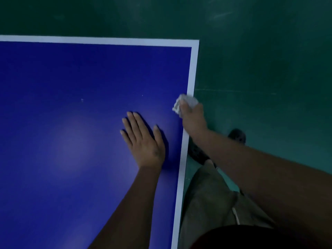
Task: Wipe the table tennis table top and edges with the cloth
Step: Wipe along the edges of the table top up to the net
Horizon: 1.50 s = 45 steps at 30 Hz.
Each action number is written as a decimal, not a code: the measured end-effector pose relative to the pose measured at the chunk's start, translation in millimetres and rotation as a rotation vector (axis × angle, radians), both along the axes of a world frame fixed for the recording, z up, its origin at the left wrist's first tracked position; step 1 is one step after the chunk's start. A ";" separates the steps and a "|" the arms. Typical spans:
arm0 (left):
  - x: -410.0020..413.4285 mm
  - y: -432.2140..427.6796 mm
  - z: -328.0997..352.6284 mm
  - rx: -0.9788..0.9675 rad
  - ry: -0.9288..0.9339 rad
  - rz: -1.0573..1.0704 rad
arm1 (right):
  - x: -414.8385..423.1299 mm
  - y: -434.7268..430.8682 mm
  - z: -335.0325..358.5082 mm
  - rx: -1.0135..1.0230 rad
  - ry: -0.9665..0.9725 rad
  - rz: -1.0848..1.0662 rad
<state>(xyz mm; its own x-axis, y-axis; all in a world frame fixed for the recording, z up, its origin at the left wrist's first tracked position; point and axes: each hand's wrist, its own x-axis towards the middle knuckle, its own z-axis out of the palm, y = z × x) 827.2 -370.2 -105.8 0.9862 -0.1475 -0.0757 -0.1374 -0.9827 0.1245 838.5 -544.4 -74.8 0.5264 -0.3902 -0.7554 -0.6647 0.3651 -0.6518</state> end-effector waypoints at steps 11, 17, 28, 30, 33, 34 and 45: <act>147.3 -104.9 -6.7 0.014 -0.031 0.310 | 111.2 -97.6 -18.1 -0.139 -0.150 0.033; 172.0 -120.7 -5.2 -0.001 -0.028 0.586 | 18.3 -41.8 -1.7 0.034 -0.104 0.146; 166.7 -118.4 -12.5 0.004 -0.123 0.588 | 129.0 -114.1 -16.8 -0.182 -0.021 0.110; 166.3 -118.0 -13.2 -0.007 -0.126 0.592 | 122.8 -130.7 -19.0 -0.193 -0.037 0.291; 166.6 -118.6 -11.8 -0.027 -0.128 0.597 | 130.9 -165.8 -16.8 -0.223 -0.038 0.636; 166.4 -119.1 -10.5 -0.030 -0.126 0.597 | 138.8 -178.0 -15.4 -0.238 -0.038 0.781; 165.4 -121.2 -6.2 -0.060 -0.163 0.588 | 234.7 -138.4 4.6 -0.291 -0.069 1.471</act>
<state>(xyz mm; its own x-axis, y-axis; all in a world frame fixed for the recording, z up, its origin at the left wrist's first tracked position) 992.6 -491.4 -112.0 0.9016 0.4260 0.0751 0.4042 -0.8915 0.2046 1073.2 -682.8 -70.2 0.6014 0.3770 -0.7044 -0.2779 -0.7279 -0.6268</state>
